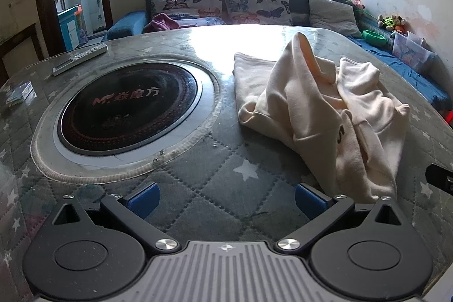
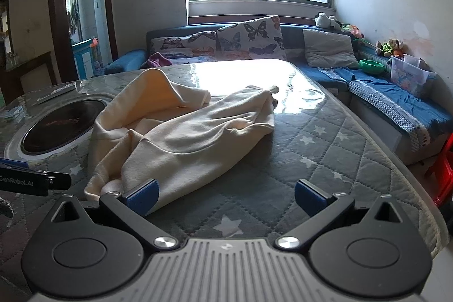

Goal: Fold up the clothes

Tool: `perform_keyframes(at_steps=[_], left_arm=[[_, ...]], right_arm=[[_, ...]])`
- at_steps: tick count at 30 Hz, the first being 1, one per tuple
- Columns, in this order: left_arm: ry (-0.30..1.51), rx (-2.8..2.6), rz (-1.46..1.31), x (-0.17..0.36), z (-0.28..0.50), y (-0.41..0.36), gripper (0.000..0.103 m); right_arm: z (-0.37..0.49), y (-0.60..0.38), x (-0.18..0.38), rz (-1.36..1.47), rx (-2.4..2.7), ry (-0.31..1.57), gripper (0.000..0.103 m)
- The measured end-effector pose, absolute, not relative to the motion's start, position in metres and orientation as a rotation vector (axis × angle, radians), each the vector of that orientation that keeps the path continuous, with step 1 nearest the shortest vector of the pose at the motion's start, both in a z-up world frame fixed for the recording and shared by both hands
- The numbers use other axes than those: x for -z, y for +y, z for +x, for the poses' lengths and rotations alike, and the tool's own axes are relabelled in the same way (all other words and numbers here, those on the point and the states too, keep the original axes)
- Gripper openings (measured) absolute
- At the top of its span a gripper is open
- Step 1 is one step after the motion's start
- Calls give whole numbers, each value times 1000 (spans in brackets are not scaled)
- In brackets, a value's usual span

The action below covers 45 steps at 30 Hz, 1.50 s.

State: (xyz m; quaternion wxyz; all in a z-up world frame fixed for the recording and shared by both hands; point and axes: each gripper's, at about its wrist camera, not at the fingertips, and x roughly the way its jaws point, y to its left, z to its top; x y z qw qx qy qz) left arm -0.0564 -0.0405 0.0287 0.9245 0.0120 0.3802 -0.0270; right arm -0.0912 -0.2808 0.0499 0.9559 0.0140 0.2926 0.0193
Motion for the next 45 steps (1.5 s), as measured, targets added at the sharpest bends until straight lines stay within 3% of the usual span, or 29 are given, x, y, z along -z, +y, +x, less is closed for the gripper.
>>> perform_keyframes(at_steps=[45], left_arm=[[804,88,100,-31,-62,-65,103]], right_arm=[[-91,-259,-48,-7,-90,635,103]])
